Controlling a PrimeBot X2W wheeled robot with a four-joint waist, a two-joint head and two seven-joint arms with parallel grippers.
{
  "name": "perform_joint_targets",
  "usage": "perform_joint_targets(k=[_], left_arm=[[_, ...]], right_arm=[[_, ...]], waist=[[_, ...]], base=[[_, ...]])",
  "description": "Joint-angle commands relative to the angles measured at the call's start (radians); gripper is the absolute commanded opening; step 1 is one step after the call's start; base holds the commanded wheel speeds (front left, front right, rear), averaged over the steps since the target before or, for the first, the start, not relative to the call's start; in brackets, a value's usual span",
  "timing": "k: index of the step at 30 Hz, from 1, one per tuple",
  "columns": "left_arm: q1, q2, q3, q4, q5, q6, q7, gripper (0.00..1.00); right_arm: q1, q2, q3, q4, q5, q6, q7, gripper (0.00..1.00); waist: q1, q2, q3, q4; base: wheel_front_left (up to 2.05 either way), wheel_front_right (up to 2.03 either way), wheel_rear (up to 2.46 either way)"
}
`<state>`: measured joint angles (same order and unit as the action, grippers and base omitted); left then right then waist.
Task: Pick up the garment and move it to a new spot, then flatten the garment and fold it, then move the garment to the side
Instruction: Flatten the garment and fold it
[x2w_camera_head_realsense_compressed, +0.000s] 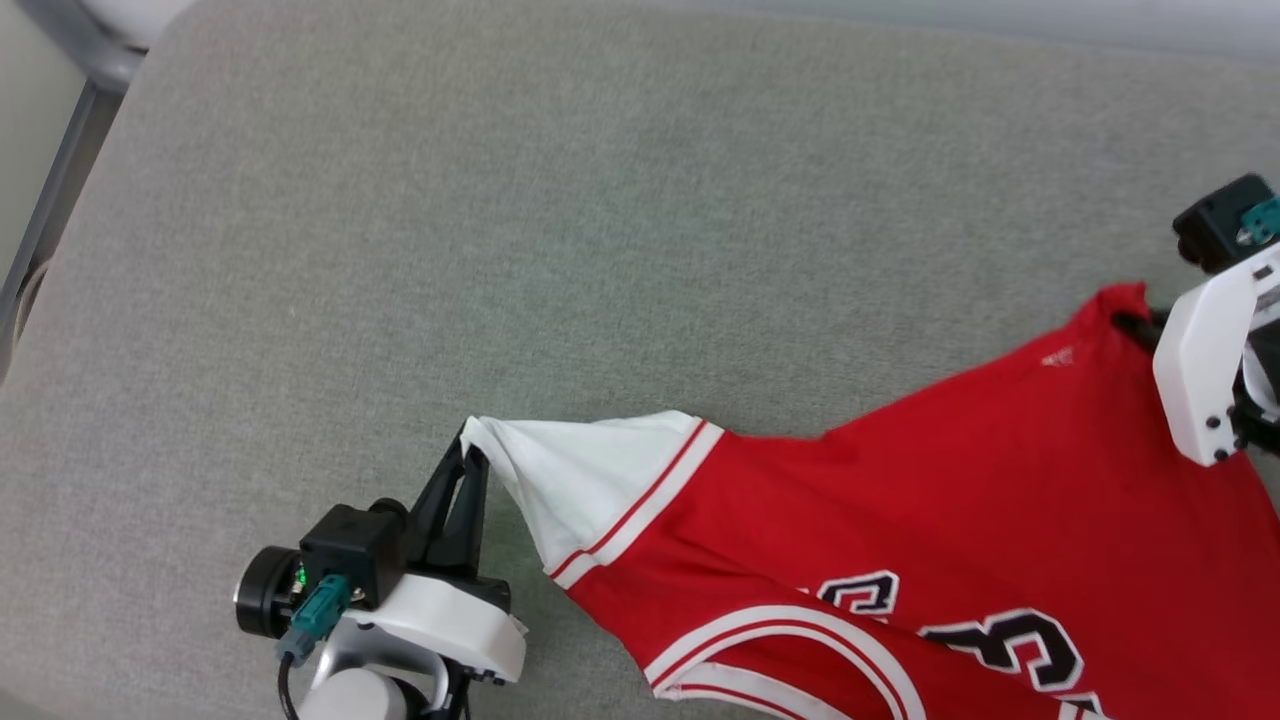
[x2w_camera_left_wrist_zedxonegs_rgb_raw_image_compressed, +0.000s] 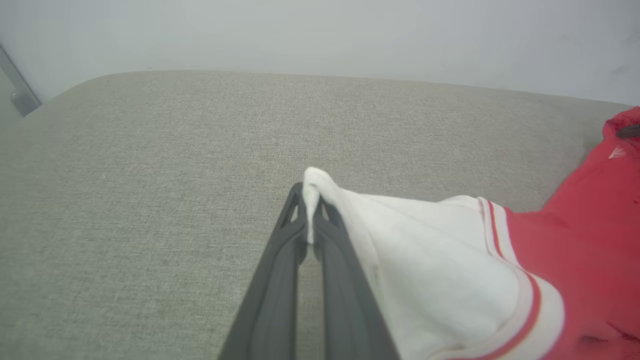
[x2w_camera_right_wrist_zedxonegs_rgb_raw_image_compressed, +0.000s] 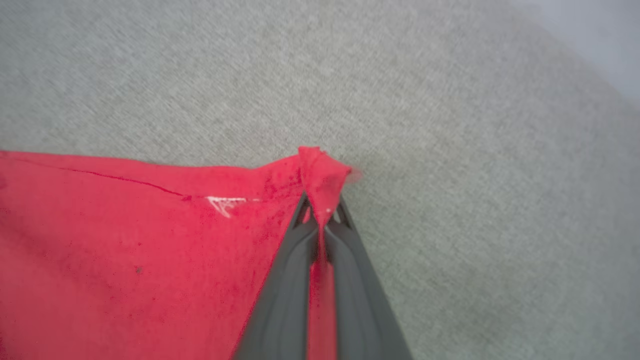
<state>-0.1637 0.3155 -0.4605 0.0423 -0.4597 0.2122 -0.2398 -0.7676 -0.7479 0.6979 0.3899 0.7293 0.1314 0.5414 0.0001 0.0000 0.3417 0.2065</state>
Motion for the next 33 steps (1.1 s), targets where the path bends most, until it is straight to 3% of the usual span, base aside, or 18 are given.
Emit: perform_joint_targets(k=[1, 7, 15, 26, 33], left_arm=[[-0.004, 0.013, 0.005, -0.005, 0.01, 0.003, 0.001, 0.0], [-0.037, 0.064, 0.019, -0.043, 0.026, -0.003, 0.023, 0.0], [-0.169, 0.138, 0.058, -0.112, 0.05, -0.021, 0.075, 0.0], [-0.474, 0.217, 0.099, -0.16, 0.083, -0.089, 0.159, 0.0], [-0.668, 0.212, 0.097, -0.141, 0.087, -0.129, 0.201, 0.0]], right_arm=[[-0.025, 0.004, -0.002, -0.005, 0.008, -0.001, -0.029, 0.0], [-0.026, 0.004, -0.012, -0.035, 0.025, -0.001, -0.179, 0.0], [-0.018, 0.013, -0.104, -0.102, -0.005, -0.001, -0.311, 0.0], [-0.03, 0.076, -0.306, -0.26, -0.101, -0.001, -0.339, 0.0], [-0.067, 0.117, -0.411, -0.342, -0.164, -0.001, -0.294, 0.0]], waist=[[-0.0001, 0.0, -0.034, -0.024], [-0.0001, 0.0, -0.117, -0.07], [-0.0001, 0.0, -0.191, -0.125], [-0.0001, 0.0, -0.2, -0.184], [-0.0001, 0.0, -0.154, -0.202]], base=[[0.0, 0.0, 0.0], [0.0, 0.0, 0.0], [0.0, 0.0, 0.0], [0.0, 0.0, 0.0], [0.0, 0.0, 0.0]])
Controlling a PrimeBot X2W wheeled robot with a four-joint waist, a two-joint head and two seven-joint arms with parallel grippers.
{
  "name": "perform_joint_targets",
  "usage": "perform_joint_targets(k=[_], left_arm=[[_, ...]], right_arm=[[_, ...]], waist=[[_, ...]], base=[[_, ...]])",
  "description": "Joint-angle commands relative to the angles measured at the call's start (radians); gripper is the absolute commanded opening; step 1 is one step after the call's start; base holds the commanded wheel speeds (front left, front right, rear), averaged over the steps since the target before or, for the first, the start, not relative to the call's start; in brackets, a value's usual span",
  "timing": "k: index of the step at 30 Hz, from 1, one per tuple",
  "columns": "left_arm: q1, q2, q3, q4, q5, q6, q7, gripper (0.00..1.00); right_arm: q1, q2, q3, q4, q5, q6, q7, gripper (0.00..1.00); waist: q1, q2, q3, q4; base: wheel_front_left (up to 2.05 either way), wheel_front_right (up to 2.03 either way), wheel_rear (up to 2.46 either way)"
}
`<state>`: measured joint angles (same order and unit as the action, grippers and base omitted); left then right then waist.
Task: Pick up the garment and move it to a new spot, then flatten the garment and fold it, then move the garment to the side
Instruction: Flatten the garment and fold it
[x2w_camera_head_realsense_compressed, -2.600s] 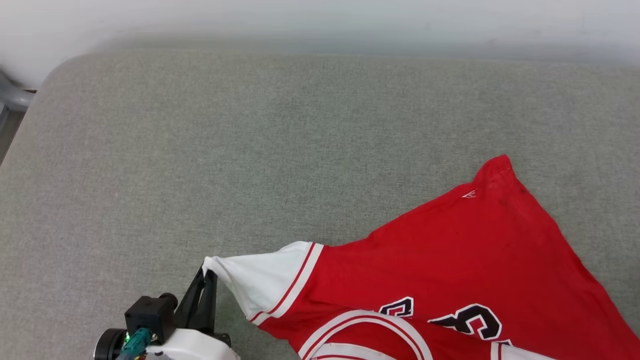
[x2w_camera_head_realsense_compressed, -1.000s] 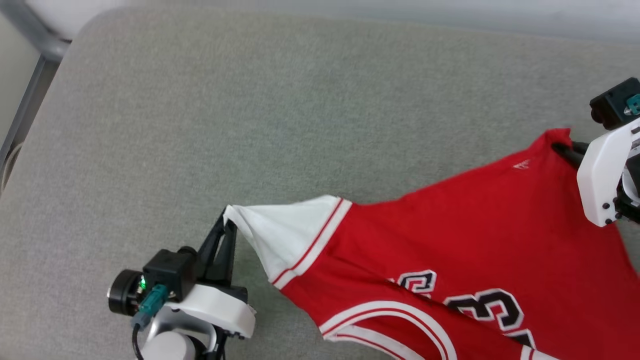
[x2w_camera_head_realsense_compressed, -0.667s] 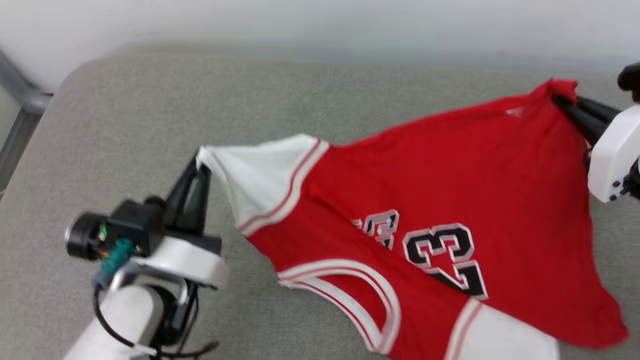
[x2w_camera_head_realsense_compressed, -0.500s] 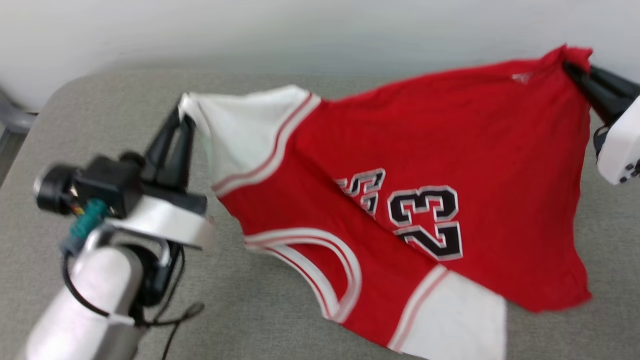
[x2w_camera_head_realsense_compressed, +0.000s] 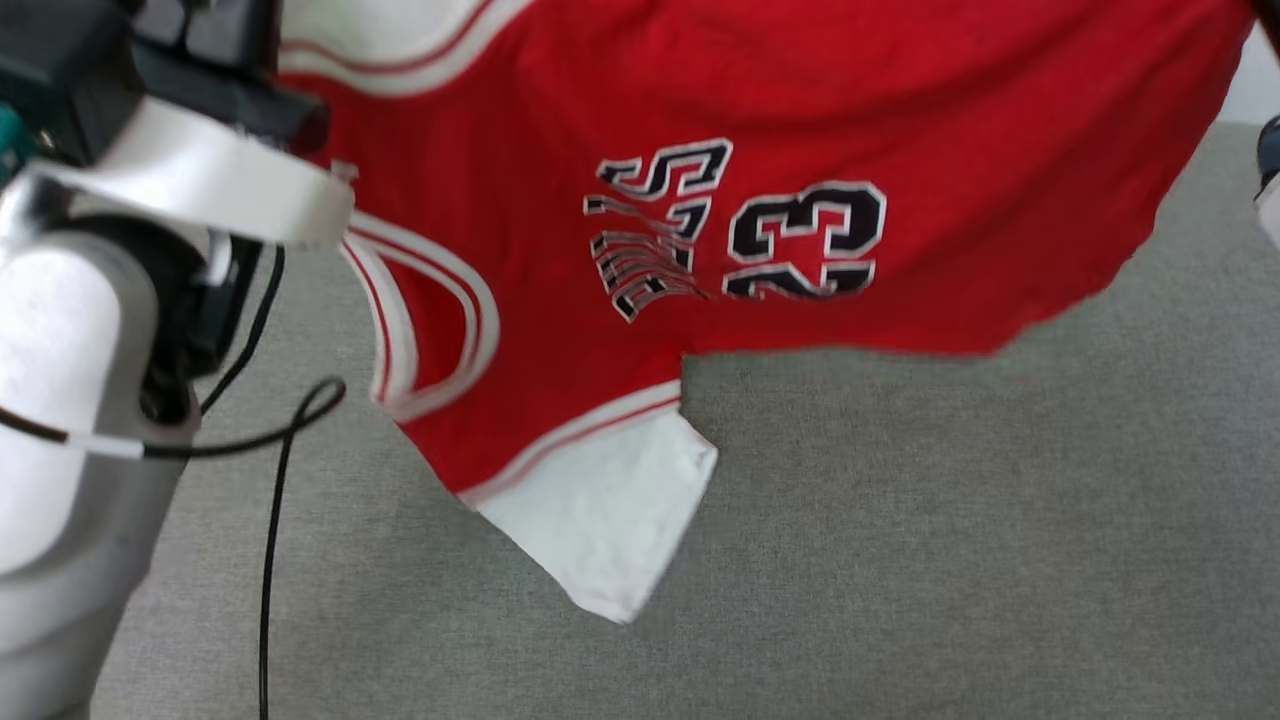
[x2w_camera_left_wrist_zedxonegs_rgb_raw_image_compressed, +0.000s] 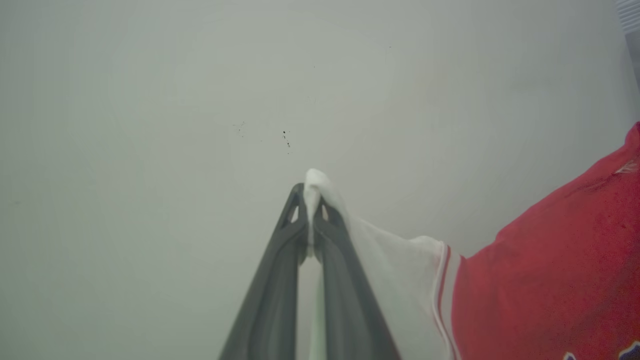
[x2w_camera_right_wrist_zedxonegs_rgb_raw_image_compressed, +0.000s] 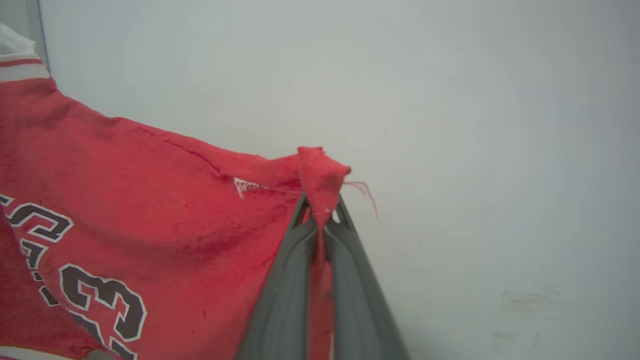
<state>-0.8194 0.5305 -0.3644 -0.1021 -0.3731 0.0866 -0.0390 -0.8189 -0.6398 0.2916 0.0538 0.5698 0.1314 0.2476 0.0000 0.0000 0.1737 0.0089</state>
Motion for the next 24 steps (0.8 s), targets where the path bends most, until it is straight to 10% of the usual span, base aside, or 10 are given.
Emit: perform_joint_targets(k=[1, 24], left_arm=[[-0.039, -0.008, 0.001, 0.011, 0.0, -0.005, 0.006, 0.0], [-0.848, -0.056, -0.038, 0.444, 0.101, -0.147, 0.033, 0.0]], right_arm=[[-0.027, 0.014, -0.015, -0.011, -0.013, -0.001, 0.008, 0.0], [-0.71, 0.044, 0.043, 0.285, -0.187, -0.001, -0.008, 0.0]], waist=[[0.0, 0.0, 0.024, -0.006], [0.0, 0.0, 0.335, -0.03]], base=[[0.0, 0.0, 0.0], [0.0, 0.0, 0.0]])
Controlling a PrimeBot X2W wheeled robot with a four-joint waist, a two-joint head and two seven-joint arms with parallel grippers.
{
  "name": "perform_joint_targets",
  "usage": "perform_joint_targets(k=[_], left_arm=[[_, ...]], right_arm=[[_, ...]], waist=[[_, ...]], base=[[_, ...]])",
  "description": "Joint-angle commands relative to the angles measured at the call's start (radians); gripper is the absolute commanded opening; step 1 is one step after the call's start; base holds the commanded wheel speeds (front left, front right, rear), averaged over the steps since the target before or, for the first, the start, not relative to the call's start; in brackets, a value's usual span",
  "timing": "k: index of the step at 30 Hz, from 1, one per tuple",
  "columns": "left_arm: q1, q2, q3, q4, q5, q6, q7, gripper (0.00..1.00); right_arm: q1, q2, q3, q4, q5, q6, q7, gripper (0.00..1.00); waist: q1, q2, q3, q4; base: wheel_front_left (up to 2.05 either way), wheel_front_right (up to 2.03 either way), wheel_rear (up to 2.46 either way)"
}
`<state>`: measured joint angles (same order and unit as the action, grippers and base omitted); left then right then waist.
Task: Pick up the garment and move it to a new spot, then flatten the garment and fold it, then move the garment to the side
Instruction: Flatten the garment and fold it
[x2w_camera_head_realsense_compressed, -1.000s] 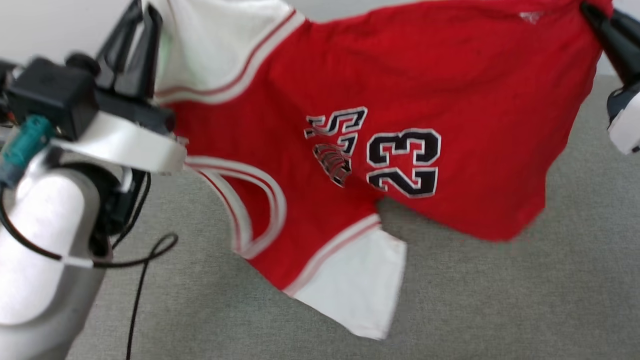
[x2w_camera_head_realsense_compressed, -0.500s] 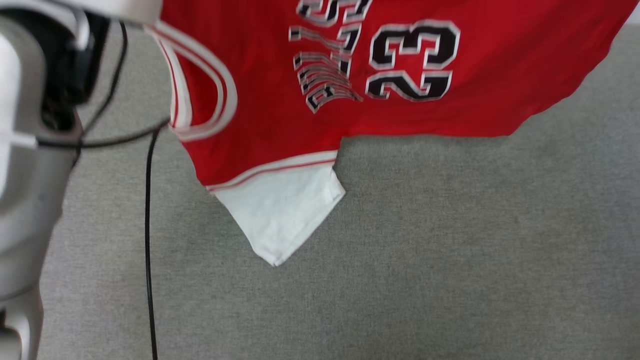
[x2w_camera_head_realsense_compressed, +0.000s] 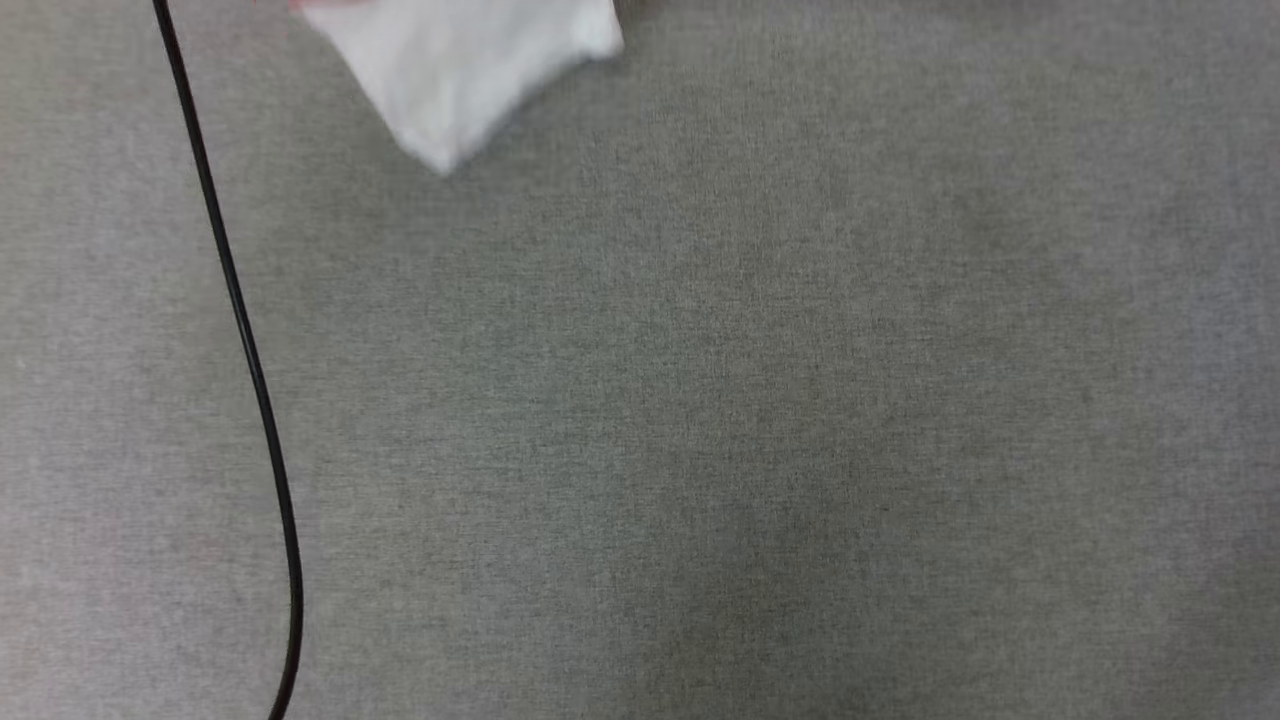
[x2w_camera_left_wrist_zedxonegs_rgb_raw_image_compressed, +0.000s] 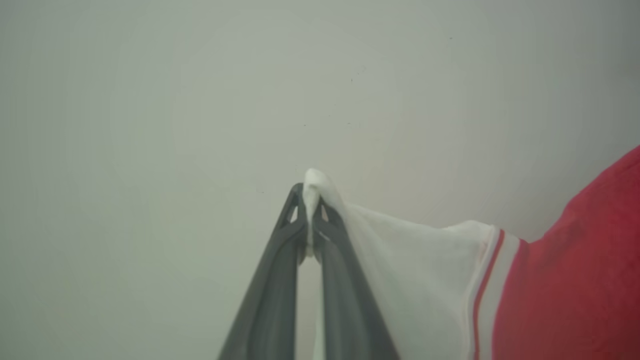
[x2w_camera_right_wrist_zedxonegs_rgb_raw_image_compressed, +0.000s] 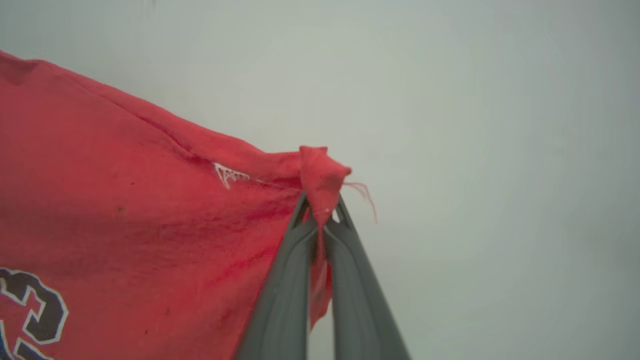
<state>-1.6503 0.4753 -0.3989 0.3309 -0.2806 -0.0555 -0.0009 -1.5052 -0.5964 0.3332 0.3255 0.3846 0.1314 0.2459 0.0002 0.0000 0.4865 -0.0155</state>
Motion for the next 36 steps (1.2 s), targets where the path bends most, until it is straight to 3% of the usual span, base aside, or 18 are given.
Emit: perform_joint_targets(k=[1, 12, 21, 26, 36], left_arm=[[-0.05, -0.004, -0.008, 0.032, 0.013, -0.01, -0.012, 0.0], [-0.215, -0.044, -0.038, 0.254, 0.007, -0.043, -0.083, 0.0], [-0.113, -0.033, -0.061, 0.342, -0.027, -0.057, -0.157, 0.0], [0.031, -0.019, -0.061, 0.321, -0.065, -0.06, -0.197, 0.0], [0.486, 0.024, -0.046, 0.126, -0.141, 0.032, -0.214, 0.0]], right_arm=[[-0.055, 0.002, 0.009, 0.037, -0.004, -0.001, -0.015, 0.0], [-0.266, 0.03, 0.115, 0.275, 0.032, -0.001, -0.115, 0.0], [-0.184, 0.035, 0.227, 0.362, 0.102, -0.001, -0.204, 0.0], [-0.079, 0.024, 0.296, 0.362, 0.173, -0.001, -0.259, 0.0], [0.203, -0.002, 0.405, 0.301, 0.297, -0.001, -0.35, 0.0]], waist=[[-0.0002, 0.0, 0.03, -0.007], [-0.0002, 0.0, 0.103, 0.007], [-0.0002, 0.0, 0.12, 0.004], [-0.0002, 0.0, 0.096, 0.003], [-0.0002, 0.0, -0.014, 0.01]], base=[[0.0, 0.0, 0.0], [0.0, 0.0, 0.0], [0.0, 0.0, 0.0], [0.0, 0.0, 0.0], [0.0, 0.0, 0.0]])
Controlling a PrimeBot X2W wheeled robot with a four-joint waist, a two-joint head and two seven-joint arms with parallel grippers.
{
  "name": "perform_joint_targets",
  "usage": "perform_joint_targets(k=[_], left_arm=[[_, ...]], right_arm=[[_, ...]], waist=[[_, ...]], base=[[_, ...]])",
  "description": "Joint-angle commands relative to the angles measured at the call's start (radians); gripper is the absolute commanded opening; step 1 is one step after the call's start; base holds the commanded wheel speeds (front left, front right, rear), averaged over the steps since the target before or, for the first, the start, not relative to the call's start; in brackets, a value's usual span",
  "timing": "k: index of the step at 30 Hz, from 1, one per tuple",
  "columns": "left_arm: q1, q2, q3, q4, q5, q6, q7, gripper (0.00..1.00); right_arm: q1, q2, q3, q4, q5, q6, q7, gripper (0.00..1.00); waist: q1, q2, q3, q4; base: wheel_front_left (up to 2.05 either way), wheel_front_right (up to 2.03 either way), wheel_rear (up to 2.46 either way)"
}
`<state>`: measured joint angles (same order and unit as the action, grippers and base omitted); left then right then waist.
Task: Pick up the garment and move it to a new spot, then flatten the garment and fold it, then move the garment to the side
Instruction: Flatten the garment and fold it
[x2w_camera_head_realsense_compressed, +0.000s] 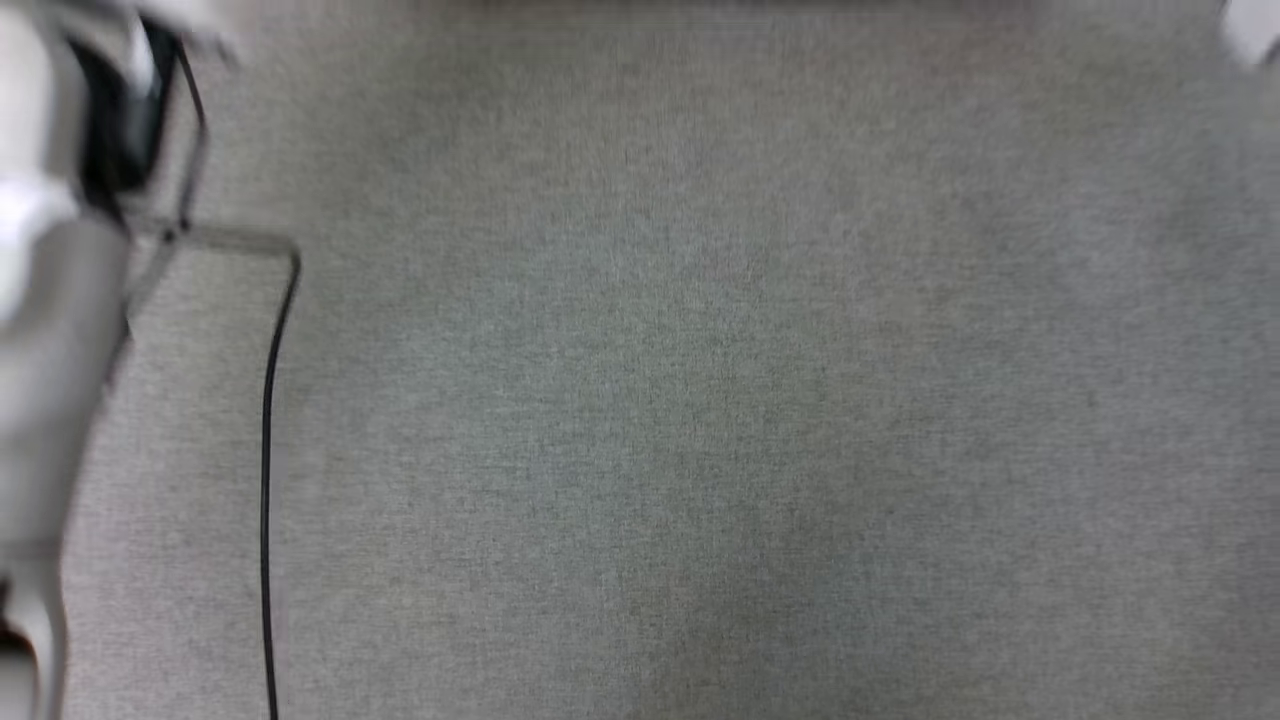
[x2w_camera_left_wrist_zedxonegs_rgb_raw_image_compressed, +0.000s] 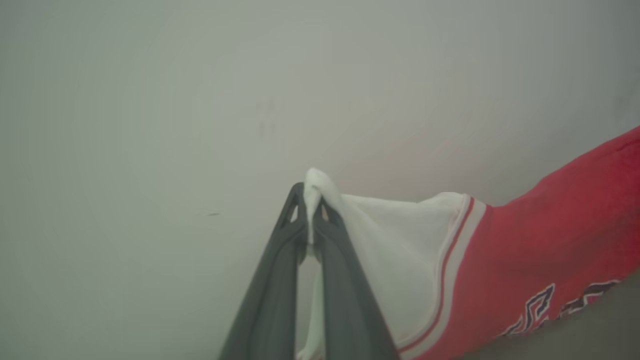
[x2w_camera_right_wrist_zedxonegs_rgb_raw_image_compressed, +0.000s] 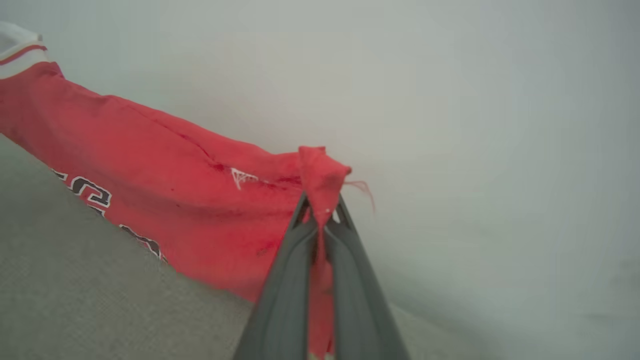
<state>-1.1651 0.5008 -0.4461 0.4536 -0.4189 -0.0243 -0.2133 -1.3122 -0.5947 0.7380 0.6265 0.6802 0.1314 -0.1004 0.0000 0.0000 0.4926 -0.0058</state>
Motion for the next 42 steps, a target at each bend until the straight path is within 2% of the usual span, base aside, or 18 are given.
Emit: perform_joint_targets(k=[1, 10, 22, 29, 34, 42], left_arm=[[0.048, 0.005, 0.006, -0.025, -0.011, 0.015, 0.001, 0.0], [0.482, 0.036, 0.01, -0.249, -0.087, 0.136, 0.047, 0.0], [0.953, 0.049, -0.039, -0.399, -0.18, 0.235, 0.103, 0.0], [1.152, 0.033, -0.059, -0.427, -0.247, 0.264, 0.113, 0.0], [1.283, 0.042, -0.058, -0.458, -0.308, 0.286, 0.138, 0.0], [1.417, 0.07, -0.081, -0.529, -0.386, 0.288, 0.222, 0.0]], right_arm=[[0.04, -0.007, 0.01, -0.008, 0.009, -0.001, -0.007, 0.0], [0.334, -0.055, 0.065, -0.079, 0.067, -0.001, -0.031, 0.0], [0.714, -0.085, 0.066, -0.128, 0.106, -0.001, -0.043, 0.0], [0.909, -0.094, 0.025, -0.136, 0.116, -0.001, -0.046, 0.0], [1.032, -0.112, -0.002, -0.167, 0.116, -0.001, -0.03, 0.0], [1.214, -0.142, -0.095, -0.251, 0.121, -0.001, 0.0, 0.0]], waist=[[0.0, 0.0, -0.033, 0.001], [0.0, 0.0, -0.162, 0.014], [0.0, 0.0, -0.326, 0.017], [0.0, 0.0, -0.402, 0.018], [0.0, 0.0, -0.444, 0.013], [0.0, 0.0, -0.473, 0.022]], base=[[0.0, 0.0, 0.0], [0.0, 0.0, 0.0], [0.0, 0.0, 0.0], [0.0, 0.0, 0.0], [0.0, 0.0, 0.0], [0.0, 0.0, 0.0]])
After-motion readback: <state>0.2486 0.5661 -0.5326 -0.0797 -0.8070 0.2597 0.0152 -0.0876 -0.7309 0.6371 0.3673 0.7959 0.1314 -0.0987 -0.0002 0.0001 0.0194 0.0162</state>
